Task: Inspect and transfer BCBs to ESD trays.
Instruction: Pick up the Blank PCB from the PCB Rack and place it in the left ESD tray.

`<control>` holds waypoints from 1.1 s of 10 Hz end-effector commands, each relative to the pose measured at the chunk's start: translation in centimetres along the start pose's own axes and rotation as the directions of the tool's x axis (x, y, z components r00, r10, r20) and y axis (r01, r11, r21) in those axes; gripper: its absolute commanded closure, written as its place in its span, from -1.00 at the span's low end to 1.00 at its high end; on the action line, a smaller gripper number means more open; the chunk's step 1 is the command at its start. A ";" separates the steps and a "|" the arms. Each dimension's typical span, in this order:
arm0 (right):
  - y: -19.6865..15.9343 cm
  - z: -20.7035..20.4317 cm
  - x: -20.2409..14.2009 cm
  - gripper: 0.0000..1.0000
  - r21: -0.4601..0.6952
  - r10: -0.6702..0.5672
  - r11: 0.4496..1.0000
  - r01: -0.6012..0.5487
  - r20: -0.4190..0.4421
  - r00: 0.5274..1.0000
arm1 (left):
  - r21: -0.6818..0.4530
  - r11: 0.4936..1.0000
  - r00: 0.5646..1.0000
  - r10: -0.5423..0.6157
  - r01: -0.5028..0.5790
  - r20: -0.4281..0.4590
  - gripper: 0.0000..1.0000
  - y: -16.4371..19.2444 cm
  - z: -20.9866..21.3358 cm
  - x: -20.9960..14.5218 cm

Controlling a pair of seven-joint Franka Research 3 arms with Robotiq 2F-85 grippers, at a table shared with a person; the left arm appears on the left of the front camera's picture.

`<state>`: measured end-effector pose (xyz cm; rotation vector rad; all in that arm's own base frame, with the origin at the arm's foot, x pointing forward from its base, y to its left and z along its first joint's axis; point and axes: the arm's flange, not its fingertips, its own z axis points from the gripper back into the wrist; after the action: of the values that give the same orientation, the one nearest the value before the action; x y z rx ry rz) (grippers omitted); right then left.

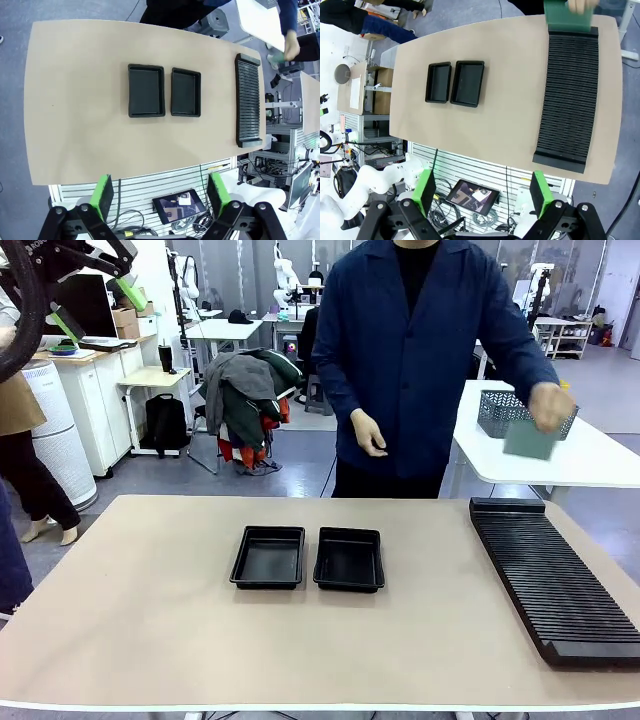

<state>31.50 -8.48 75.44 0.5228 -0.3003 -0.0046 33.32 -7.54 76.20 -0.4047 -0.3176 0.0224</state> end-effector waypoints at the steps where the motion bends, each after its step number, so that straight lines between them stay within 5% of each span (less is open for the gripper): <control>1: 0.1 -0.1 -0.2 -1.00 0.001 0.001 1.000 -0.001 0.001 1.000 | 0.000 1.000 1.000 -0.011 0.011 0.001 -1.00 0.0 0.0 0.0; 11: 0.1 -0.1 -0.2 -1.00 0.001 0.001 1.000 -0.001 0.001 1.000 | 0.000 1.000 1.000 -0.011 0.011 0.001 -1.00 0.0 0.0 0.0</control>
<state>31.50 -8.48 75.44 0.5228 -0.3003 -0.0046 33.32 -7.54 76.20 -0.4047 -0.3177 0.0223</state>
